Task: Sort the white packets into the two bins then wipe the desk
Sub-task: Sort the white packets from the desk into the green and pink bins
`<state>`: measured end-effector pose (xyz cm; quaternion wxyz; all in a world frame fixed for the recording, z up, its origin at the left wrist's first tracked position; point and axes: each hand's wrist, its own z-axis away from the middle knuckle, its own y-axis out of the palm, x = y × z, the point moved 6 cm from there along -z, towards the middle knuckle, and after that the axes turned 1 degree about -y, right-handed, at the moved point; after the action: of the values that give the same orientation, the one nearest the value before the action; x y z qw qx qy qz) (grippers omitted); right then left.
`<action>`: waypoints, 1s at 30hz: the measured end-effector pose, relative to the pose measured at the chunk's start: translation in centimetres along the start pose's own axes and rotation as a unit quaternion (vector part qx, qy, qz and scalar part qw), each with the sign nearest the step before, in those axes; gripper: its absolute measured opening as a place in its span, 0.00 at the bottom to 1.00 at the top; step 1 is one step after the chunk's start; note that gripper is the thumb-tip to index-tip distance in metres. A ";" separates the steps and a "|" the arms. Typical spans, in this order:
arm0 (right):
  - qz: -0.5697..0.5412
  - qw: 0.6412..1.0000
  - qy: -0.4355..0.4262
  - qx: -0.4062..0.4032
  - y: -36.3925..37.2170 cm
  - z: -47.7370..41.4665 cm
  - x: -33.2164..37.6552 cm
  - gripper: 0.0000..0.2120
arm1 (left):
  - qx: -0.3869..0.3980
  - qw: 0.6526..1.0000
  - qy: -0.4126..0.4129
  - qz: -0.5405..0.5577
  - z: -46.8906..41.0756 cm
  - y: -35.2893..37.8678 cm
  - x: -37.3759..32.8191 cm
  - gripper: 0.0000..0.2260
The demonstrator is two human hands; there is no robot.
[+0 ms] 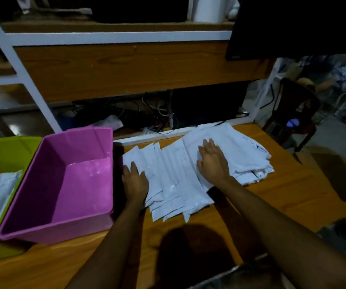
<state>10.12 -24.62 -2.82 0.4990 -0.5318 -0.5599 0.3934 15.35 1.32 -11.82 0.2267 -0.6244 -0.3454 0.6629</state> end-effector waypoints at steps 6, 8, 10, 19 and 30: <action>0.092 0.992 0.015 0.088 4.3 -2.0 -3.3 0.38 | 0.021 1.000 -0.015 -0.010 1.0 1.5 -0.5 0.30; 0.095 0.993 0.008 0.070 4.8 -2.1 -3.5 0.38 | 0.015 1.000 0.021 0.006 1.2 1.9 -1.6 0.31; 0.105 0.993 -0.006 0.055 5.3 -2.3 -3.2 0.33 | 0.012 0.998 0.062 0.026 1.3 2.3 -2.5 0.30; 0.087 0.995 -0.014 0.040 5.4 -3.7 -2.0 0.26 | -0.008 0.988 0.156 0.015 0.7 1.9 -4.9 0.23; -0.034 0.978 0.038 -0.203 -4.7 -2.4 1.7 0.21 | -0.047 0.944 0.313 0.096 1.4 -6.8 -13.0 0.19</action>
<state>11.64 -23.75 2.48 0.4143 -0.6175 -0.6265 0.2337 14.59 -3.92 1.91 0.2288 -0.8404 -0.2265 0.4360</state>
